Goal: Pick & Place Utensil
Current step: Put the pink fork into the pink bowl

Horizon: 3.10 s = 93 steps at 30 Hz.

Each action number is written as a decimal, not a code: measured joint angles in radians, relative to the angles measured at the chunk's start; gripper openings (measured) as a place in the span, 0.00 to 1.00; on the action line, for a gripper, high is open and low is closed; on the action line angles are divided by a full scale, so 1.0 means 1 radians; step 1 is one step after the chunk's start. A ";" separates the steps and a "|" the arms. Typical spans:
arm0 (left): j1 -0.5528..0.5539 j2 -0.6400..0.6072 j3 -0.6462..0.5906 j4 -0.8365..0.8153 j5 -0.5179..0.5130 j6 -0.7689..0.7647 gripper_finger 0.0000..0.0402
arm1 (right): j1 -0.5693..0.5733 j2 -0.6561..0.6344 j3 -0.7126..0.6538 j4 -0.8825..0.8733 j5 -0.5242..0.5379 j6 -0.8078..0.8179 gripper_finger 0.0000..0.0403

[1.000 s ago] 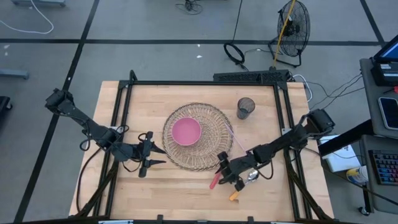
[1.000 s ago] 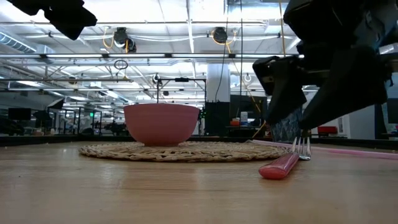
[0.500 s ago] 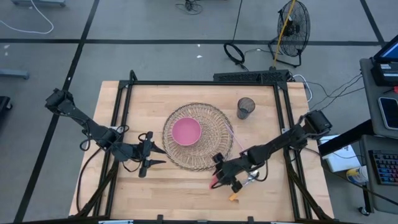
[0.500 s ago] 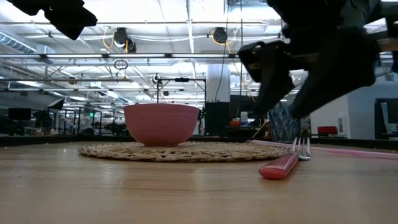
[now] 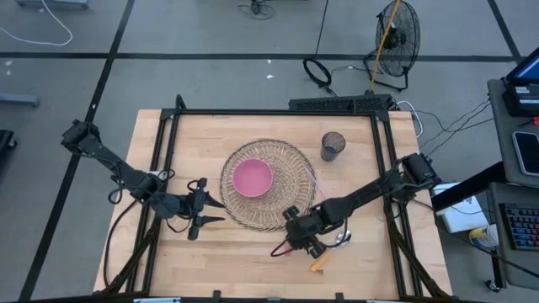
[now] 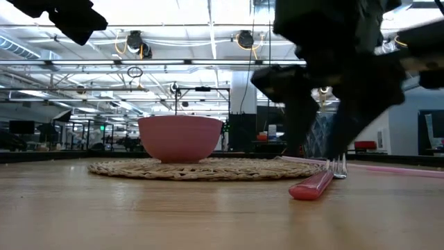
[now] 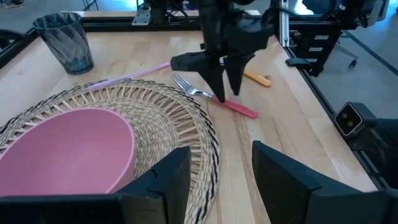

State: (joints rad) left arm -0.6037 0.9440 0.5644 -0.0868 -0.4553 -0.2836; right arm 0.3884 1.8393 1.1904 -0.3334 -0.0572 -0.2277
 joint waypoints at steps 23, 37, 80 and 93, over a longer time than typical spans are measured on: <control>0.000 0.000 0.000 0.000 0.000 0.016 0.42 | -0.002 0.035 -0.012 -0.077 0.033 0.005 0.40; 0.000 0.000 0.000 0.000 0.000 0.014 0.42 | -0.010 0.056 -0.010 -0.086 0.027 0.010 0.30; 0.000 0.000 0.000 -0.001 0.000 0.014 0.42 | -0.017 0.035 -0.014 -0.086 0.031 0.053 0.12; 0.000 0.000 0.000 -0.001 0.000 0.012 0.42 | -0.021 -0.056 -0.013 -0.030 0.034 0.083 0.12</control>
State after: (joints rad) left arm -0.6038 0.9441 0.5640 -0.0875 -0.4549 -0.2718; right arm 0.3669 1.7838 1.1770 -0.3636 -0.0235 -0.1452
